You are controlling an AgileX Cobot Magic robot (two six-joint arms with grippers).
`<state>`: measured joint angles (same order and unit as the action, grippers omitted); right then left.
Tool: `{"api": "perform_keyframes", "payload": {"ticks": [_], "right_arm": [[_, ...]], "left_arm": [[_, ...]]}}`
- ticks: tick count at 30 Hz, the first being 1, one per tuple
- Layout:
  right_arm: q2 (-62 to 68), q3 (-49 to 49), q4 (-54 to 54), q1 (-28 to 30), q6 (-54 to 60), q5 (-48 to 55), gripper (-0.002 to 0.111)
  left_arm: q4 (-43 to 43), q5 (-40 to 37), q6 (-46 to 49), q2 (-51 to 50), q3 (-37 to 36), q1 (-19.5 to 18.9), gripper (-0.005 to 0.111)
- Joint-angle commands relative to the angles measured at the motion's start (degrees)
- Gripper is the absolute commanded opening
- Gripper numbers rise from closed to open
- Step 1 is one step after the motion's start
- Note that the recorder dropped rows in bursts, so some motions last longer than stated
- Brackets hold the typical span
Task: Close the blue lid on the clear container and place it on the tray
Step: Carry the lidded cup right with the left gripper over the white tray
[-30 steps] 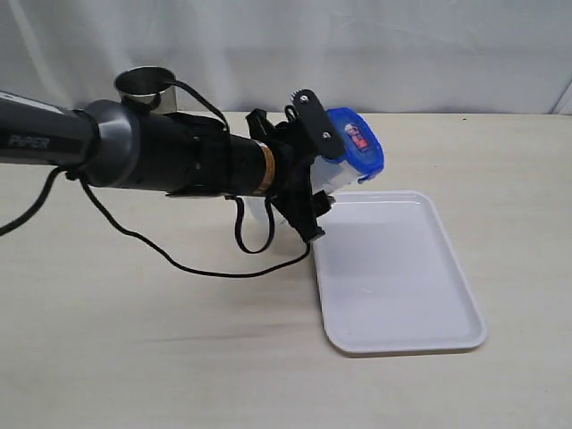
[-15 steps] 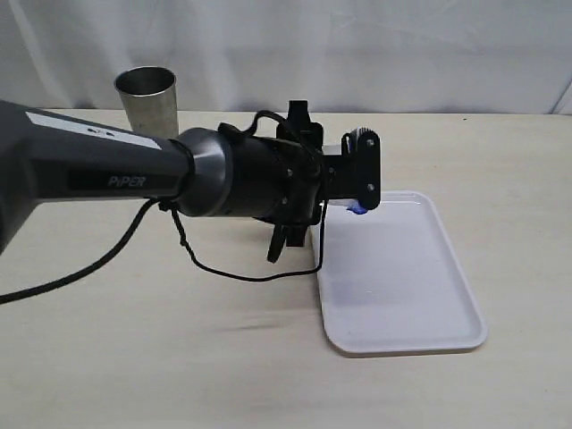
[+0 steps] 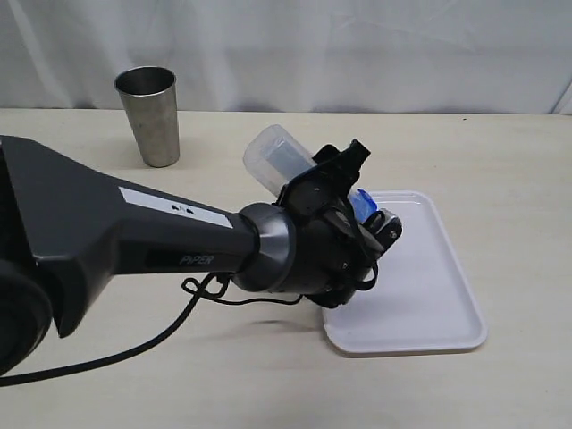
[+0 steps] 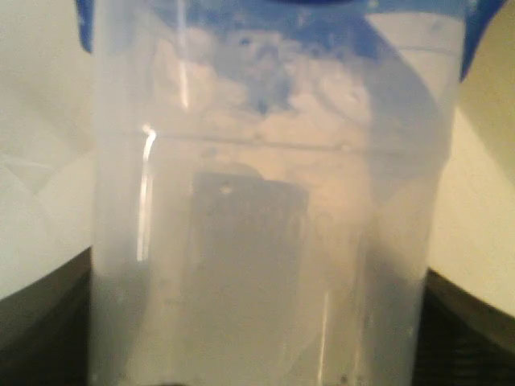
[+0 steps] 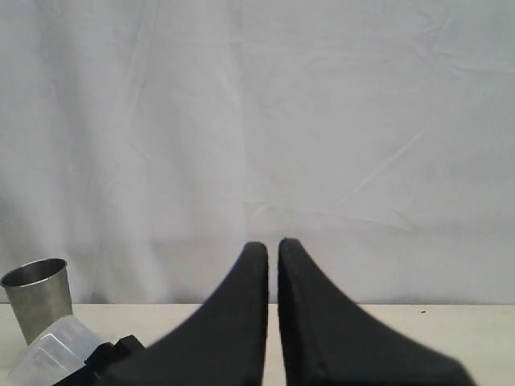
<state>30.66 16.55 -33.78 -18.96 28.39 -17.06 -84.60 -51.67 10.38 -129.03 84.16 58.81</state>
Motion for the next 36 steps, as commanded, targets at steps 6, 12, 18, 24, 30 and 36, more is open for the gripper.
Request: {"api": "perform_keyframes", "payload": {"ticks": [6,12,18,24,30,36], "right_arm": [[-0.3,-0.3,0.1,0.3,-0.2,-0.4,0.005],[-0.3,-0.3,0.1,0.3,-0.2,-0.4,0.005],[-0.2,-0.3,0.1,0.3,-0.2,-0.4,0.005],[-0.2,-1.3,0.1,0.3,-0.2,-1.2,0.005],[-0.2,-1.3,0.1,0.3,-0.2,-1.2,0.005],[-0.2,-1.3,0.1,0.3,-0.2,-1.3,0.005]], "left_arm": [[-2.8,0.0,-2.6,0.5,0.7,1.2,0.000],[-3.0,3.1,-11.5,0.5,0.7,1.2,0.000],[-3.1,14.5,-36.2,0.6,0.7,0.7,0.000],[-3.2,27.5,-48.0,0.6,0.7,-0.8,0.000],[-3.2,38.4,-55.4,1.1,0.7,-4.0,0.000],[0.1,62.5,-61.7,2.9,0.7,-10.2,0.000]]}}
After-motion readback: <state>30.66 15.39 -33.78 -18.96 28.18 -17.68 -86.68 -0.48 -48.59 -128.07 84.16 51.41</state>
